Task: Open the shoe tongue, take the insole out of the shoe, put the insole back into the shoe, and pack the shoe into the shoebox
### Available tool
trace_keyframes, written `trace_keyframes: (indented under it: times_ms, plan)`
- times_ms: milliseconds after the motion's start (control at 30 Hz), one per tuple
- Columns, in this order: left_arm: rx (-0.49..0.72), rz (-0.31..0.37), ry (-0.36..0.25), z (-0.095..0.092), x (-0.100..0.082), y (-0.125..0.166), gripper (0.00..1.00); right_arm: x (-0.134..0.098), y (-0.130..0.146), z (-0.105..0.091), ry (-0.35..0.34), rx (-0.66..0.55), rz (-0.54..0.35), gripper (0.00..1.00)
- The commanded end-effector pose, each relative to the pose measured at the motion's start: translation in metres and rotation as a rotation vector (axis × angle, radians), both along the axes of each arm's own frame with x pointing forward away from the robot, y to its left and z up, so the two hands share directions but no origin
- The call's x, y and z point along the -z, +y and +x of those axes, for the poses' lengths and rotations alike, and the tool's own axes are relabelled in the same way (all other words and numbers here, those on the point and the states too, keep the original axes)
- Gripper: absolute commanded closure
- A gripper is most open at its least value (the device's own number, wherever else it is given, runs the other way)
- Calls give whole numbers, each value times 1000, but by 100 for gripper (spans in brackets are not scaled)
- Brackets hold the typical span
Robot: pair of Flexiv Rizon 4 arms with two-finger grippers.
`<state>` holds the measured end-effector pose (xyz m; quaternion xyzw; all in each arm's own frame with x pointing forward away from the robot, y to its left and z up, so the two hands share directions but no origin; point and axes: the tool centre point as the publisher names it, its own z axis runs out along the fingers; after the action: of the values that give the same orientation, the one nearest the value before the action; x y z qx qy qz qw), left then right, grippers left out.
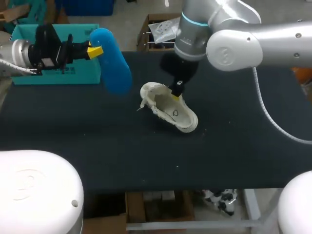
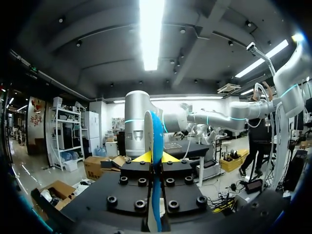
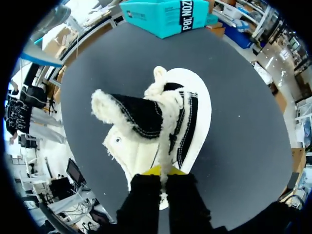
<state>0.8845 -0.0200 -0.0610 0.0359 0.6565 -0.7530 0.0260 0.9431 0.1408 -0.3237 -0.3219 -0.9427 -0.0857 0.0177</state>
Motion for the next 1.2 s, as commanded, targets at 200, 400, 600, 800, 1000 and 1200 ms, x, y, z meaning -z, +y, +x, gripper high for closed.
trace_keyframes:
  times_ms: [200, 400, 600, 800, 1000, 1200]
  plan:
    - [300, 17, -62, 49, -13, -17, 100, -7, 0, -16, -119, 304, 188, 100]
    - [343, 16, -62, 66, -13, -23, 100, 2, -5, -22, -128, 400, 235, 100]
    - [361, 17, -57, 76, -10, -27, 100, 17, -10, -23, -129, 459, 274, 100]
    - [368, 21, -52, 80, -7, -33, 100, 24, -16, -22, -127, 478, 283, 100]
    - [378, 26, -44, 80, -5, -39, 100, 27, -26, -22, -124, 483, 296, 100]
    - [386, 19, -45, 69, -6, -43, 100, 20, -36, -27, -126, 483, 298, 0]
